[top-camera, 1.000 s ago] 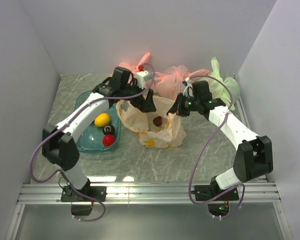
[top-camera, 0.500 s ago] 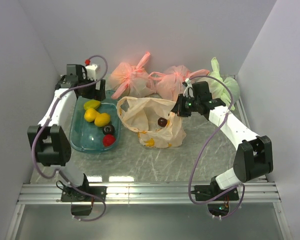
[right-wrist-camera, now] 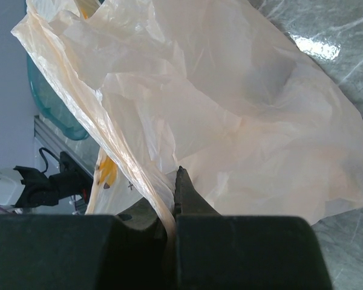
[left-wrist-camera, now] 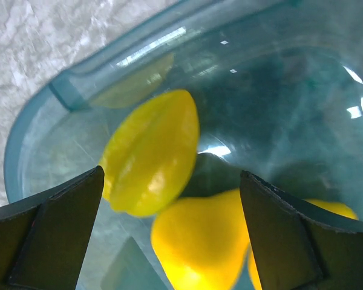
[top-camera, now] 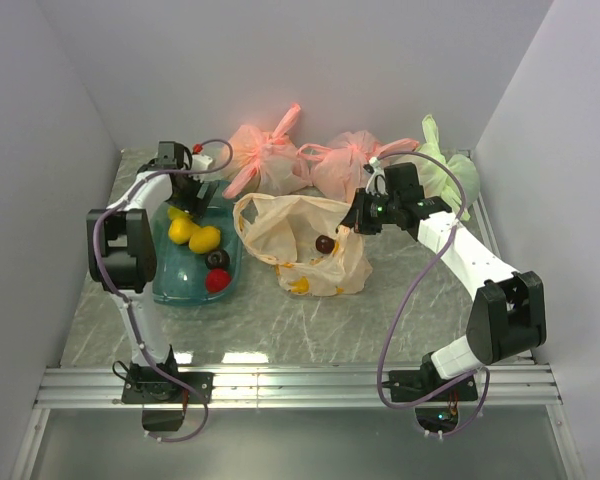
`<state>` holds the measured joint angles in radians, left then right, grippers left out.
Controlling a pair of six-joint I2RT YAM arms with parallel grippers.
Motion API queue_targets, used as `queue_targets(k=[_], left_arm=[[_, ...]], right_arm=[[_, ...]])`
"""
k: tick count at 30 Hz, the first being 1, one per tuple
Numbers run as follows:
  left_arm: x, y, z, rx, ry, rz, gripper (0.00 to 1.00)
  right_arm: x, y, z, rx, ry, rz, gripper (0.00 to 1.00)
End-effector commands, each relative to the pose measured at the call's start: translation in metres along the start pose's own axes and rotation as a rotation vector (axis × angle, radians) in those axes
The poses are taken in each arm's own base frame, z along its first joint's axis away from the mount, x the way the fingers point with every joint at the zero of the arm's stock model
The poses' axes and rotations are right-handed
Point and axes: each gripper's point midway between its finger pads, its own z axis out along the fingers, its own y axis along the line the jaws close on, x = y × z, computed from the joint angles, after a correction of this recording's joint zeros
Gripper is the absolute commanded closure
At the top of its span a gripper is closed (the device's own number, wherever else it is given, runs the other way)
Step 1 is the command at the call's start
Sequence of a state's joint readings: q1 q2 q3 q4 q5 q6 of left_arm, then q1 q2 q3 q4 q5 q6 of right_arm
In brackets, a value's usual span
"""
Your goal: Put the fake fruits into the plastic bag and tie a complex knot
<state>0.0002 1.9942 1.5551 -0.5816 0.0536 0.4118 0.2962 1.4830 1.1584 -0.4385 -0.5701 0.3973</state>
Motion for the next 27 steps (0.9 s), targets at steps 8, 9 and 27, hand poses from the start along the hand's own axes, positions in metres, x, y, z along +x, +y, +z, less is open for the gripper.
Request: queue_targets(k=[8, 9, 27], left_arm=[[0.005, -0.008, 0.04, 0.063, 0.03, 0.024, 0.06], [0.003, -0.016, 0.039, 0.105, 0.016, 0.01, 0.1], [-0.09, -0.118, -0.192, 0.536, -0.472, -0.032, 0.76]], right_arm=[[-0.003, 0.004, -0.002, -0.023, -0.005, -0.026, 1.0], [-0.004, 0.004, -0.002, -0.026, -0.005, -0.029, 1.0], [-0.008, 0.002, -0.005, 0.004, -0.009, -0.038, 1.0]])
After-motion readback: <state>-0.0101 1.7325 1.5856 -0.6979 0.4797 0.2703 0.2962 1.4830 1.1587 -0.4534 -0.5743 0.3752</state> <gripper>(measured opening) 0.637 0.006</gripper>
